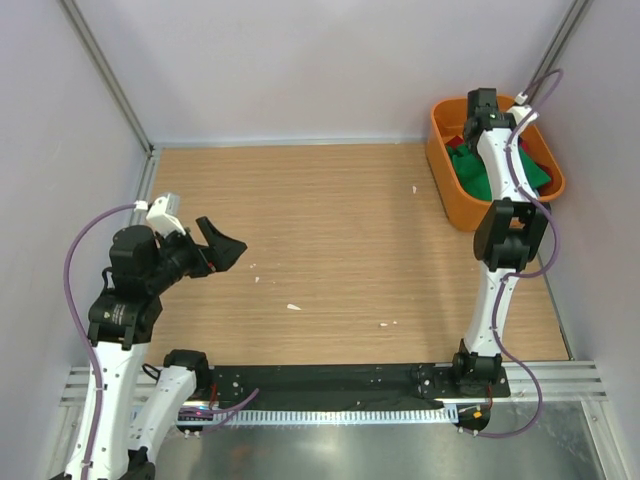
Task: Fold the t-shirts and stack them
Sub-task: Grab the tshirt from the pile
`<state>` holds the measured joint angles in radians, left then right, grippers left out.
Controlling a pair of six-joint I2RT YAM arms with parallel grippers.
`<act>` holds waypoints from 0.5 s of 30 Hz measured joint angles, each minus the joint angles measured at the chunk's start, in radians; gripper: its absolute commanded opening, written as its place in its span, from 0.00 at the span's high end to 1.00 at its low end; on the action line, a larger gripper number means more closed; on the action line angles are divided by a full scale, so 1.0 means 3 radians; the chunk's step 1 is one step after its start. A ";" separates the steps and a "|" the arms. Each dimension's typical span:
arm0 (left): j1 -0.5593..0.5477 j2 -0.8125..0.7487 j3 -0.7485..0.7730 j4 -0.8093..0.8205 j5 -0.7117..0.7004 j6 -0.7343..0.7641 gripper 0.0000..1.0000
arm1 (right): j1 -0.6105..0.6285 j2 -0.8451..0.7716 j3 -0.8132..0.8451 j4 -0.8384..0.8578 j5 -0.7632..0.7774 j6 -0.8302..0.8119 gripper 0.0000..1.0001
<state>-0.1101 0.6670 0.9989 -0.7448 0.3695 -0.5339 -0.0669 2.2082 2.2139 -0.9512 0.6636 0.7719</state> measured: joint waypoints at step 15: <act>-0.0001 -0.0057 0.0001 -0.0081 0.0001 -0.0001 0.06 | -0.0084 0.0120 0.0690 0.0037 -0.0088 -0.0047 0.99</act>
<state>-0.1104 0.6498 0.9993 -0.7692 0.3698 -0.5343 -0.0921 2.2440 2.4210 -0.9401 0.6373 0.7578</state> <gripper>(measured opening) 0.939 0.055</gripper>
